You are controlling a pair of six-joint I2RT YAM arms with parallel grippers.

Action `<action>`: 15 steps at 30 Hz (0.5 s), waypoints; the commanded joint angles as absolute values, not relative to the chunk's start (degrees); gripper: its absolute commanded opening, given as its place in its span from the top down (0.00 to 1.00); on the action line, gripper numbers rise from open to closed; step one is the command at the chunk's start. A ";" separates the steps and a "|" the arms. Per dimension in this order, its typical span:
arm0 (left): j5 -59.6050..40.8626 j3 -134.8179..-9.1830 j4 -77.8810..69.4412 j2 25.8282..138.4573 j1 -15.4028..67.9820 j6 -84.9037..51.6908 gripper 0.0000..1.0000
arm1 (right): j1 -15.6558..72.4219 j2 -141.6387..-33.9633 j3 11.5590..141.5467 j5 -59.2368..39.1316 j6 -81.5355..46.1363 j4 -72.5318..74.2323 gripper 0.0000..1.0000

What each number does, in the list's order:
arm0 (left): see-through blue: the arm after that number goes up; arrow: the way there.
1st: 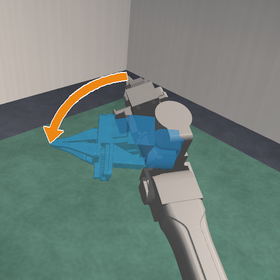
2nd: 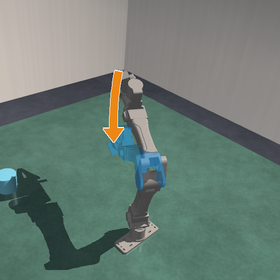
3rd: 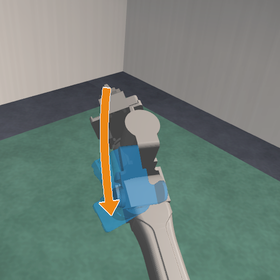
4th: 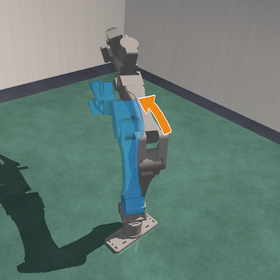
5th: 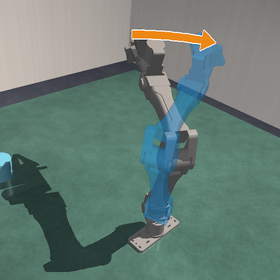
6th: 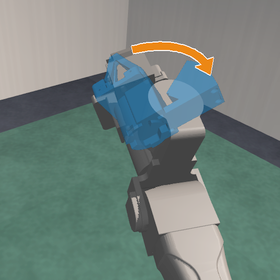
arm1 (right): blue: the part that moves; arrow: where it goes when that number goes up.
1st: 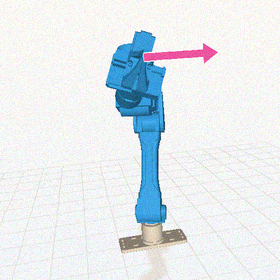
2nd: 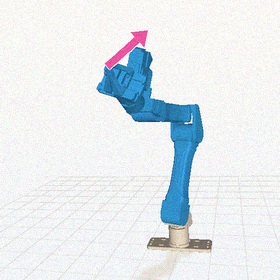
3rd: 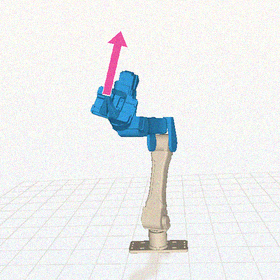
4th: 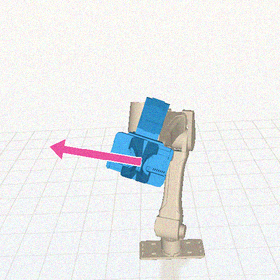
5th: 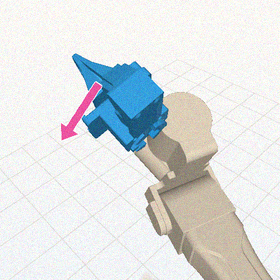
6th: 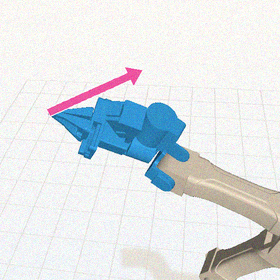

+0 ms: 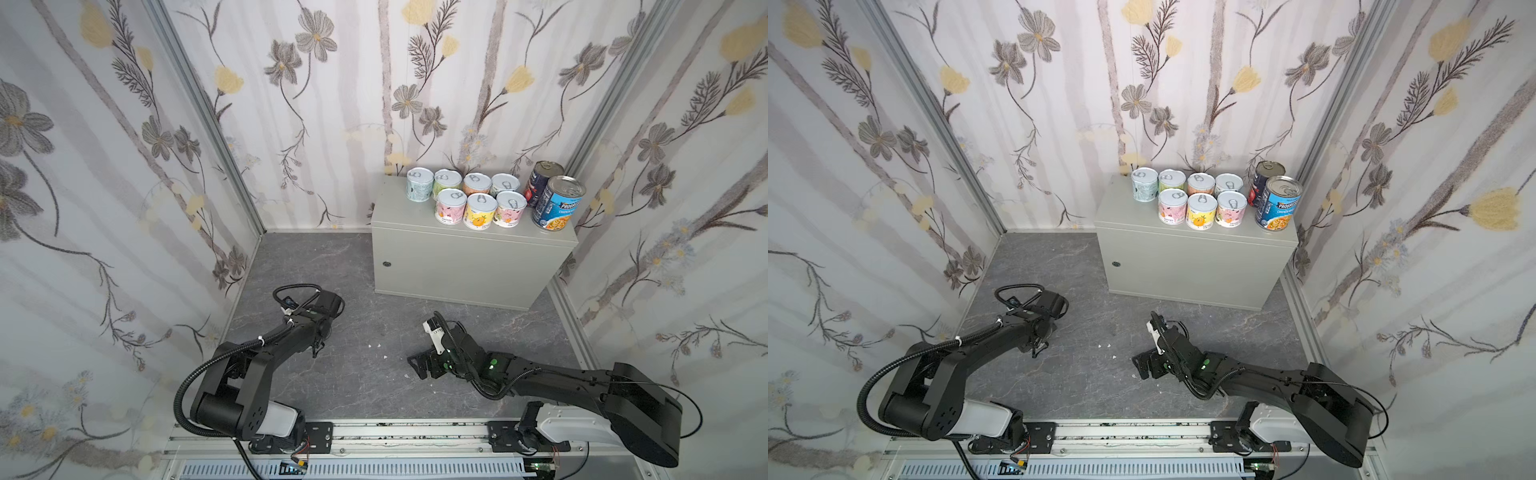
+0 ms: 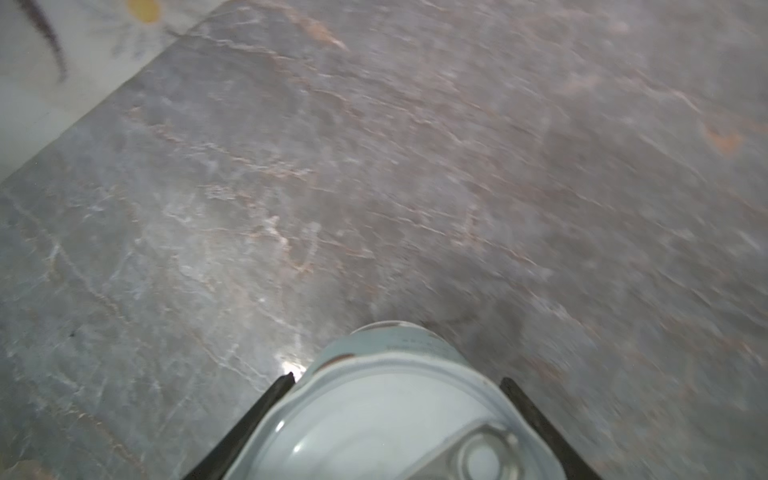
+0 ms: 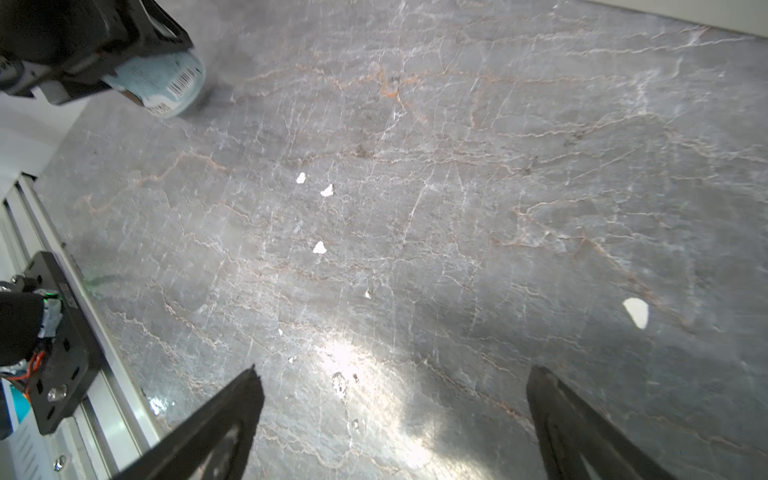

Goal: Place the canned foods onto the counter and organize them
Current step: 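Lift the can with the left gripper and carry it toward the cabinet front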

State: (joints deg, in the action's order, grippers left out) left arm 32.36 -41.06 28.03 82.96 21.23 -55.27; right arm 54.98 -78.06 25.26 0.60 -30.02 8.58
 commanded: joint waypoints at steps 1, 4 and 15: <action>33.82 -43.34 25.93 85.00 26.37 -53.00 0.38 | 53.54 -75.57 23.21 2.27 -32.86 13.24 0.00; 33.78 -45.52 25.19 87.95 32.34 -52.87 0.38 | 51.13 -72.59 21.57 2.20 -33.43 12.93 0.00; 33.76 -53.41 23.16 98.91 49.52 -51.87 0.39 | 41.12 -57.44 14.39 3.14 -34.46 8.18 0.00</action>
State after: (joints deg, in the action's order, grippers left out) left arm 32.99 -52.49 24.29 97.84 48.05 -52.42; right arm 42.48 -59.11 15.27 2.57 -34.04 9.50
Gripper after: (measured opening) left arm 0.710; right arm 0.996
